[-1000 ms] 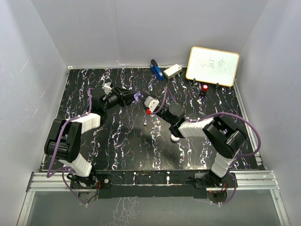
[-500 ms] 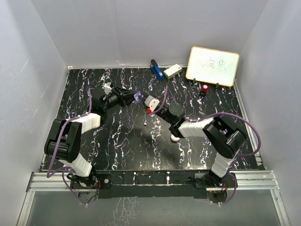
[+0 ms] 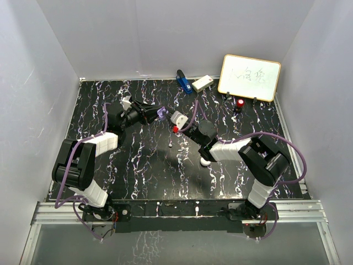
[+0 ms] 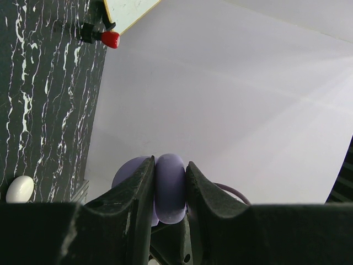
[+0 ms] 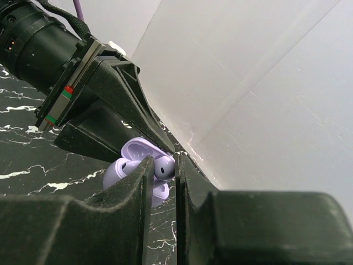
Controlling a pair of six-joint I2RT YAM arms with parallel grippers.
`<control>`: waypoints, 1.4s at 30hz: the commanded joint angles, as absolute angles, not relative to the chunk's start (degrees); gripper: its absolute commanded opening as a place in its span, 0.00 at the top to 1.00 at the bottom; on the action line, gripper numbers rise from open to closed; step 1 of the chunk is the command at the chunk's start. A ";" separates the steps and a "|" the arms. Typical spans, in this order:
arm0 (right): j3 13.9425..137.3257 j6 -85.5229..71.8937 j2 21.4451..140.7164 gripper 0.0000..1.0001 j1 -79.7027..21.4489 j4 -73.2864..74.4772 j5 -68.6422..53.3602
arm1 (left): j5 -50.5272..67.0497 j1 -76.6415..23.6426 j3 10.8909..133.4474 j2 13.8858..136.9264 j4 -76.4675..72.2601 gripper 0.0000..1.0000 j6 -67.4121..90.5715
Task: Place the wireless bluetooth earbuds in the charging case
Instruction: Place the earbud in the charging case.
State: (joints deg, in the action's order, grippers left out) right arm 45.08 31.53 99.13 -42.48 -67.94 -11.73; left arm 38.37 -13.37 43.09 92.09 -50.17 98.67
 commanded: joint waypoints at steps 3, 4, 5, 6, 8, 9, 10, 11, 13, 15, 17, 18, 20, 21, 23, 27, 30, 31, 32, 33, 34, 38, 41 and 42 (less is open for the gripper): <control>44.12 30.24 96.34 0.82 -42.79 -71.11 -11.60 | 38.31 -13.50 45.18 90.97 -51.32 1.00 99.67; 44.12 30.11 96.25 0.82 -42.85 -71.04 -11.68 | 38.27 -13.52 45.22 90.97 -51.25 1.00 99.67; 44.12 30.07 96.21 0.82 -42.78 -70.97 -11.69 | 38.24 -13.53 45.20 90.89 -51.29 1.00 99.67; 44.12 29.97 96.13 0.81 -42.80 -70.93 -11.77 | 38.27 -13.46 45.18 90.86 -51.28 1.00 99.60; 44.12 29.90 96.04 0.80 -42.72 -70.78 -11.93 | 38.22 -13.46 45.19 90.73 -51.22 1.00 99.67; 44.08 29.84 95.98 0.80 -42.77 -70.76 -11.95 | 38.23 -13.46 45.18 90.70 -51.08 1.00 99.60; 44.04 29.80 95.90 0.79 -42.72 -70.75 -11.95 | 38.20 -13.53 45.18 90.56 -50.95 1.00 99.58; 44.03 29.78 95.86 0.78 -42.74 -70.69 -12.00 | 38.12 -13.50 45.18 90.56 -50.93 1.00 99.58; 44.10 29.64 95.80 0.78 -42.82 -70.52 -12.04 | 38.08 -13.46 45.18 90.41 -50.88 1.00 99.49; 44.12 29.68 95.92 0.78 -42.76 -70.50 -11.95 | 38.08 -13.46 45.19 90.33 -50.85 1.00 99.45; 44.12 29.62 96.01 0.78 -42.80 -70.49 -11.95 | 38.07 -13.48 45.21 90.22 -50.72 1.00 99.49; 44.20 29.54 96.03 0.77 -42.74 -70.47 -11.95 | 38.08 -13.48 45.22 90.19 -50.66 1.00 99.49; 44.29 29.45 96.18 0.77 -42.83 -70.40 -12.04 | 38.06 -13.53 45.20 90.20 -50.78 1.00 99.49; 44.37 29.46 96.17 0.77 -42.85 -70.40 -12.04 | 38.12 -13.51 45.20 90.22 -50.75 1.00 99.47; 44.55 29.52 96.31 0.77 -42.87 -70.40 -12.04 | 38.15 -13.51 45.27 90.34 -50.91 1.00 99.49; 44.86 29.45 96.67 0.76 -42.80 -70.40 -11.89 | 38.23 -13.51 45.29 90.46 -51.06 1.00 99.58; 45.16 29.28 97.01 0.74 -42.80 -70.44 -11.87 | 38.28 -13.45 45.24 90.59 -51.22 1.00 99.67; 45.29 29.19 97.14 0.73 -42.80 -70.48 -11.89 | 38.24 -13.45 45.22 90.67 -51.21 1.00 99.66; 45.47 28.93 97.20 0.72 -42.76 -70.61 -11.97 | 38.27 -13.47 45.19 90.75 -51.24 1.00 99.63; 45.56 28.71 97.25 0.70 -42.84 -70.79 -12.18 | 38.26 -13.47 45.13 90.85 -51.35 1.00 99.66; 45.67 28.60 97.29 0.68 -42.82 -70.88 -12.37 | 38.24 -13.51 45.05 90.99 -51.48 1.00 99.71; 45.70 27.30 96.81 0.63 -42.76 -71.80 -12.74 | 38.19 -13.45 44.85 91.71 -52.13 1.00 100.03; 45.41 25.21 95.18 0.58 -42.82 -72.37 -11.46 | 37.76 -13.45 44.97 92.40 -52.63 1.00 100.06; 45.29 24.19 94.27 0.56 -42.77 -72.11 -10.31 | 37.67 -13.36 44.97 92.73 -52.66 1.00 99.96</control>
